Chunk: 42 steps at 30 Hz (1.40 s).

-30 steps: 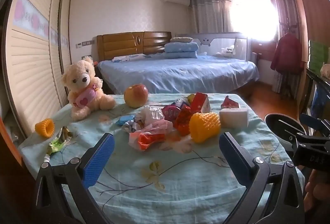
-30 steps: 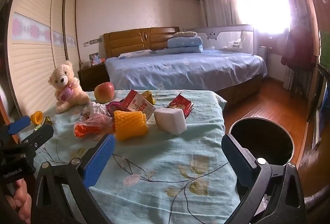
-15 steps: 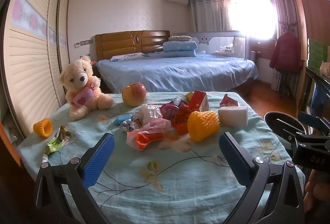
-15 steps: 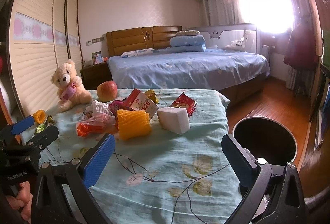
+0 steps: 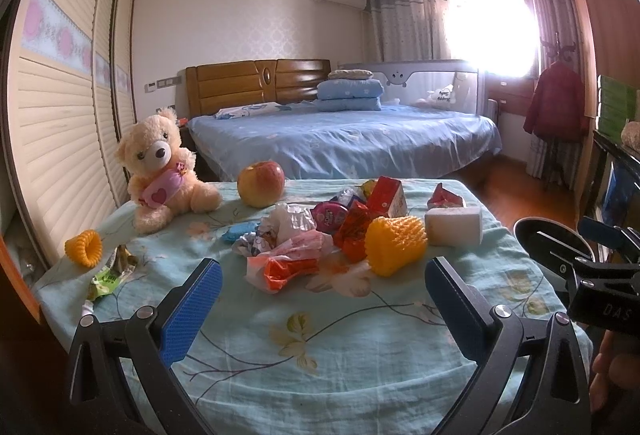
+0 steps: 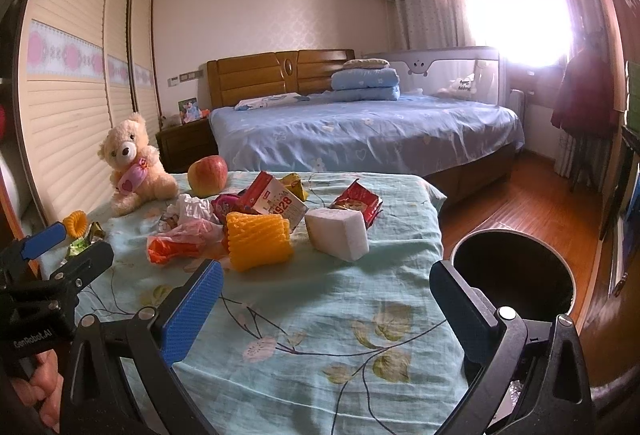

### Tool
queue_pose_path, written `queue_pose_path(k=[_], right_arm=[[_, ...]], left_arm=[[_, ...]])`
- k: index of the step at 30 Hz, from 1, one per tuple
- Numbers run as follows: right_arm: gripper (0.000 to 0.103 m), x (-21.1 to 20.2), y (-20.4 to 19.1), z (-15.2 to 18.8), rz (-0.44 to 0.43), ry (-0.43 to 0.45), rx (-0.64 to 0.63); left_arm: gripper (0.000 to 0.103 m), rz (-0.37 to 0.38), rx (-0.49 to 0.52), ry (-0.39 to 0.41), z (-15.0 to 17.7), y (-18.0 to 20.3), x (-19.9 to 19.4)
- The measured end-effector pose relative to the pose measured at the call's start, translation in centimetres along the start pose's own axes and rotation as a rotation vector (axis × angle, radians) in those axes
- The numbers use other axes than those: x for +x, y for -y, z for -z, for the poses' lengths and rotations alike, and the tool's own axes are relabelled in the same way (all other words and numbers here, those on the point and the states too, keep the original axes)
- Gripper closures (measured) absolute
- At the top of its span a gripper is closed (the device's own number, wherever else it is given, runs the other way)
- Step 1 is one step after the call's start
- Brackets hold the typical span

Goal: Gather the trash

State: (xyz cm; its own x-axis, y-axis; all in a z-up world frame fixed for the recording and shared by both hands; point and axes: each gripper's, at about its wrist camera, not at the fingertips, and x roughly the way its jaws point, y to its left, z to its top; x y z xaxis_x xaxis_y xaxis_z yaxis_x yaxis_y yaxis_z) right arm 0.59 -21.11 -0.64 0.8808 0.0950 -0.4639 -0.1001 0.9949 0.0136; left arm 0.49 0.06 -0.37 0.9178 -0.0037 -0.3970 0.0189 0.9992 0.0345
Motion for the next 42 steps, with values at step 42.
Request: queue_pose_path(k=[42], right_arm=[[0.000, 3.1, 2.4, 0.3, -0.044, -0.100, 0.022]], left_arm=[[0.002, 0.032, -0.010, -0.116, -0.4, 0.3, 3.3]])
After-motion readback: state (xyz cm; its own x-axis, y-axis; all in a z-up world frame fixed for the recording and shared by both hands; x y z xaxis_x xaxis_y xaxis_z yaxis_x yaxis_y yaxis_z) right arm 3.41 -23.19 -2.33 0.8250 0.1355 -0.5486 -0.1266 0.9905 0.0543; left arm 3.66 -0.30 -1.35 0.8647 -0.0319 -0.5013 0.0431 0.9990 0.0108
